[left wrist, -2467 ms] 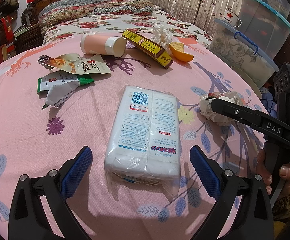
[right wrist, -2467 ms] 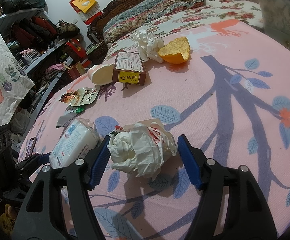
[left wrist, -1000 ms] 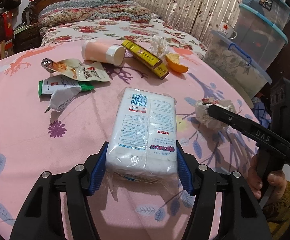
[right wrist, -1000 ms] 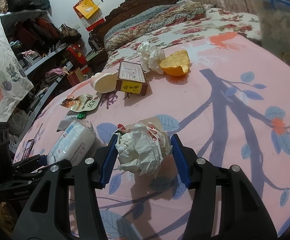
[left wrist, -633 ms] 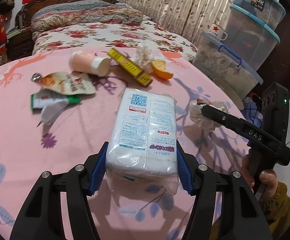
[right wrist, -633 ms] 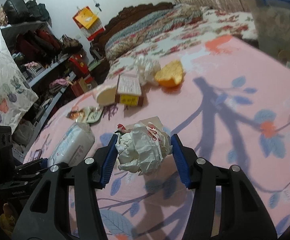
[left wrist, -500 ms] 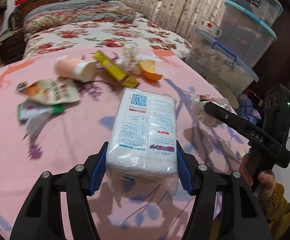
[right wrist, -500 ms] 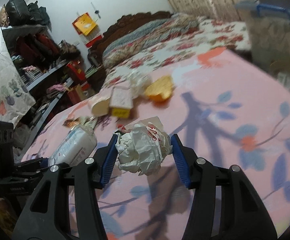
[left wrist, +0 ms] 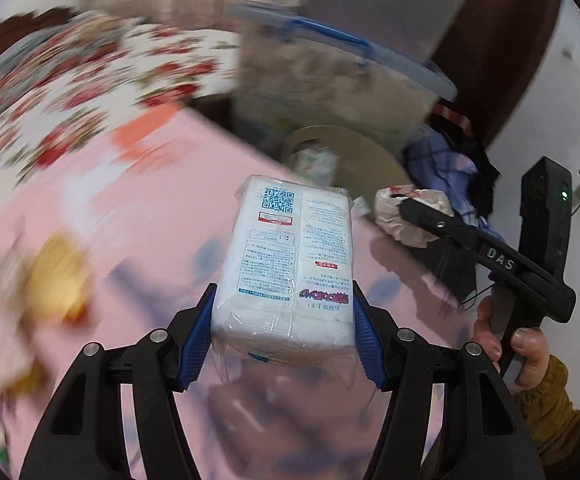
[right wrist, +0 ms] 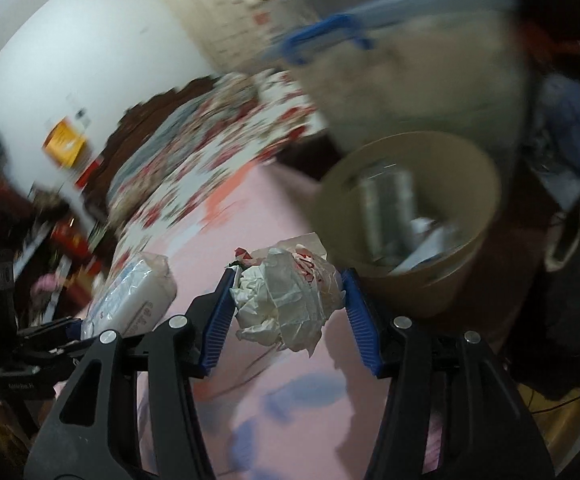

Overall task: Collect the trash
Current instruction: 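Lower both items into the beige wastebasket and open both tools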

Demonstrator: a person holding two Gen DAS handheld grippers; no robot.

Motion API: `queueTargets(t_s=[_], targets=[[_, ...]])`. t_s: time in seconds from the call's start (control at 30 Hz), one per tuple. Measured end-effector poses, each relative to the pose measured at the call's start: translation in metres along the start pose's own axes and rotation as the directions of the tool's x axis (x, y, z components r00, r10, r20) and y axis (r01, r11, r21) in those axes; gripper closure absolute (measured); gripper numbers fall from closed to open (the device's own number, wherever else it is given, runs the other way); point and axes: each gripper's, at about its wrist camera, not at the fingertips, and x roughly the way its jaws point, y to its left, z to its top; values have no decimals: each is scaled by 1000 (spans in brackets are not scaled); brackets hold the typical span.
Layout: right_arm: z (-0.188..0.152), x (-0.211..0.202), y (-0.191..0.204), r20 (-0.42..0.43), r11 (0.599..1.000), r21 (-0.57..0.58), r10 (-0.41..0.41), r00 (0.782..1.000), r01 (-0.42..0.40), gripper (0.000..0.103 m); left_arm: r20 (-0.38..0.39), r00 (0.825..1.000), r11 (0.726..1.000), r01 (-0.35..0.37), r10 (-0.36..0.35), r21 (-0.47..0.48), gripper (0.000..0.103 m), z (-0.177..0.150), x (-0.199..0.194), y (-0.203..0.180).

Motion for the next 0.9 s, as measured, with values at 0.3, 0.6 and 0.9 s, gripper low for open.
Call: queueTargets(t_s=[0.3, 0.6, 0.9], targets=[[56, 39, -80, -14, 985, 172, -8, 1000, 10, 24, -125, 992, 999, 33, -28, 37, 27, 99, 125, -54], [42, 19, -71, 54, 982, 186, 34, 998, -44, 24, -84, 996, 998, 28, -32, -49, 27, 80, 97, -30], [8, 27, 10, -49, 988, 60, 145, 988, -142, 25, -39, 999, 997, -31, 28, -74, 27, -39, -6, 13]])
